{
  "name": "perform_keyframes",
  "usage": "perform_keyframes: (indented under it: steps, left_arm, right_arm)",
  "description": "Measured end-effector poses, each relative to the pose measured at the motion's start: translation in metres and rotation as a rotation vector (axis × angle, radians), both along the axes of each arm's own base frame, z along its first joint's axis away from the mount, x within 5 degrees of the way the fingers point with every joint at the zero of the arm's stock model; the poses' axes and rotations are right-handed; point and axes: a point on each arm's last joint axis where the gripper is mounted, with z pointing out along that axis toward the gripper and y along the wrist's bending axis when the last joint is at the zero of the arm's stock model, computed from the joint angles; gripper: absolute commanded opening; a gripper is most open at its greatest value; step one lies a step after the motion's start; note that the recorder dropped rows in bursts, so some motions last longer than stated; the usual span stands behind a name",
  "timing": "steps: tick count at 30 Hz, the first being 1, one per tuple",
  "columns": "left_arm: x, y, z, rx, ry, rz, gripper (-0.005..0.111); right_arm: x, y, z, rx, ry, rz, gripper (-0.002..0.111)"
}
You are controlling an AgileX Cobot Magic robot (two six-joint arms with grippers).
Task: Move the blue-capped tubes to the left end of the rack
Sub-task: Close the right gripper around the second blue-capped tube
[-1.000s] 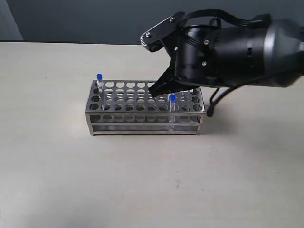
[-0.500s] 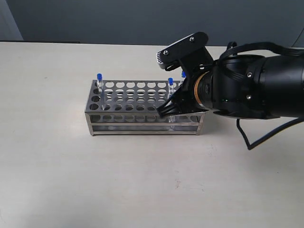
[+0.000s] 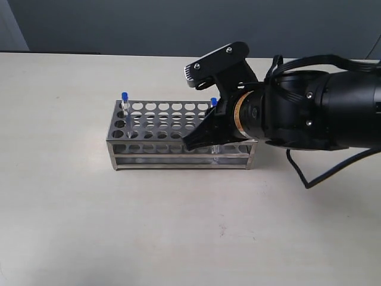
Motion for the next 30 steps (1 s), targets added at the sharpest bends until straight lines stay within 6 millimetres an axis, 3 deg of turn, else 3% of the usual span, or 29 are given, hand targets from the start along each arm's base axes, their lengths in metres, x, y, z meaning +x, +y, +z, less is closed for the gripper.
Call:
perform_keyframes:
  steps: [9, 18, 26, 30]
  left_arm:
    - [0.000, 0.000, 0.000, 0.000, 0.000, 0.000, 0.000]
    - [0.000, 0.000, 0.000, 0.000, 0.000, 0.000, 0.000]
    - [0.000, 0.000, 0.000, 0.000, 0.000, 0.000, 0.000]
    - [0.000, 0.000, 0.000, 0.000, 0.000, 0.000, 0.000]
  right_arm:
    - [0.001, 0.002, -0.002, -0.013, -0.009, 0.023, 0.041]
    - [0.010, 0.008, -0.031, -0.084, -0.012, 0.039, 0.041]
    - [0.017, 0.011, -0.026, -0.007, -0.100, -0.004, 0.041]
    - [0.018, 0.012, -0.028, 0.003, -0.096, -0.016, 0.034]
